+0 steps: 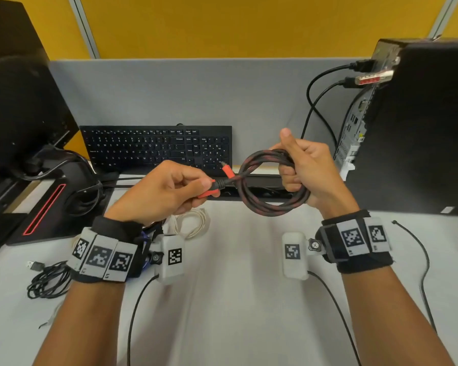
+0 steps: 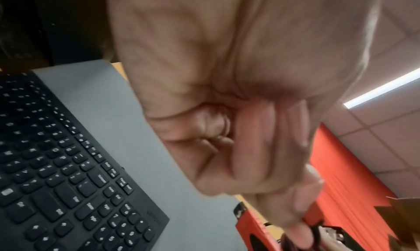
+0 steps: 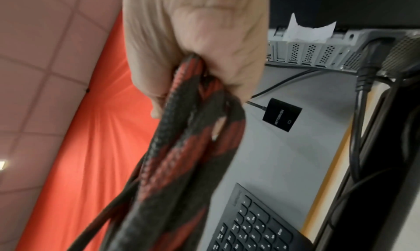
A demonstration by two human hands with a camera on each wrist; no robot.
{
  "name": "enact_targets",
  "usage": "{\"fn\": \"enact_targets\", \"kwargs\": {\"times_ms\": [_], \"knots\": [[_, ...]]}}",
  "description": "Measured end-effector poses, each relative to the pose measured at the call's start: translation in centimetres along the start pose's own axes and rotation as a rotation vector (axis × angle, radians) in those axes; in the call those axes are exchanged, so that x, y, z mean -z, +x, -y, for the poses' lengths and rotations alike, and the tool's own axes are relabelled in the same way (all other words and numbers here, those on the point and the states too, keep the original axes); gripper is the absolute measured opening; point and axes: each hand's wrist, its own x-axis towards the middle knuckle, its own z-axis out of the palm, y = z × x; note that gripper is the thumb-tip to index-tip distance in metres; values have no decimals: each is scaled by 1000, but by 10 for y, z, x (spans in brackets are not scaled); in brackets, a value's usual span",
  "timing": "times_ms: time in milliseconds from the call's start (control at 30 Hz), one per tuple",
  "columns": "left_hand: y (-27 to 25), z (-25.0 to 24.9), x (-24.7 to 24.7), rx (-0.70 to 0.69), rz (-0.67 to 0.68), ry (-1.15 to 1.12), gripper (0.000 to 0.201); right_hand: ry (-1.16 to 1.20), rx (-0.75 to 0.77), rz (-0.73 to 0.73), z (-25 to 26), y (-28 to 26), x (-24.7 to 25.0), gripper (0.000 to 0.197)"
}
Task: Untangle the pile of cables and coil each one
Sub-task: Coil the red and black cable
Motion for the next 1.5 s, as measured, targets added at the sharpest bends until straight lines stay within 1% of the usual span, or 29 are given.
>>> {"fn": "enact_targets", "kwargs": {"times_ms": [67,133,200,233,267,300,367,400,467,533,567,600,667,733,767,833,933,1000,1067,1133,1200,1267,1300,1333,1367,1400,1433,1467,1500], "knots": [[0,4,2,33,-5,24,26,-39,8,-35,-6,1,-5,59],[2,10,0,114,20,113,24,-117,18,-81,-14,2,-12,64],[4,16,-4,219,94,246,14,-218,38,-103,-19,2,-17,62],[5,19,-6,262,97,308,13,-259,50,-108,-21,2,-19,61],[7,24,-6,286,57,353,22,-280,56,-117,-21,2,-20,61],[9,27,-5,287,-14,371,33,-283,57,-130,-21,2,-21,61],[12,27,-6,229,-169,398,54,-281,54,-135,-21,1,-24,63],[14,26,-7,192,-220,405,61,-292,51,-113,-20,1,-27,63],[16,23,-11,150,-246,346,75,-316,28,-31,-19,1,-33,62],[15,21,-16,163,-187,284,85,-297,-37,58,-17,2,-39,60],[13,21,-19,174,-143,285,84,-279,-74,104,-16,4,-41,61],[12,21,-21,187,-100,294,78,-268,-104,154,-16,5,-42,61],[11,22,-25,242,-41,287,51,-282,-160,251,-19,8,-44,55],[14,24,-31,346,-51,244,23,-317,-212,330,-25,10,-46,52],[15,26,-35,408,-68,225,17,-337,-231,360,-28,10,-46,52],[16,30,-43,507,-83,226,15,-405,-249,395,-35,11,-47,54],[18,34,-54,604,-46,248,17,-645,-253,430,-41,9,-42,54],[17,36,-59,641,-1,280,17,-800,-259,458,-41,6,-33,42],[16,36,-63,662,61,299,17,-866,-280,448,-36,1,-22,31],[14,33,-67,676,109,323,24,-913,-305,431,-28,-7,-10,29],[14,29,-66,667,104,470,36,-977,-341,420,-17,-17,7,25],[13,23,-64,588,33,670,41,-1065,-378,359,-7,-27,28,22],[13,19,-62,503,-7,755,41,-1120,-389,295,-3,-31,38,22],[13,15,-61,384,-32,808,39,-1189,-399,214,0,-37,51,24],[13,11,-58,265,-26,819,35,-1274,-414,138,3,-40,64,26],[12,6,-58,174,33,807,30,-1366,-433,66,6,-46,76,27],[10,1,-59,122,136,785,27,-1446,-455,8,9,-52,87,28],[8,-2,-60,114,262,774,26,-1503,-478,-31,11,-57,98,27],[7,-4,-63,142,384,785,31,-1541,-505,-59,12,-63,109,28]]}}
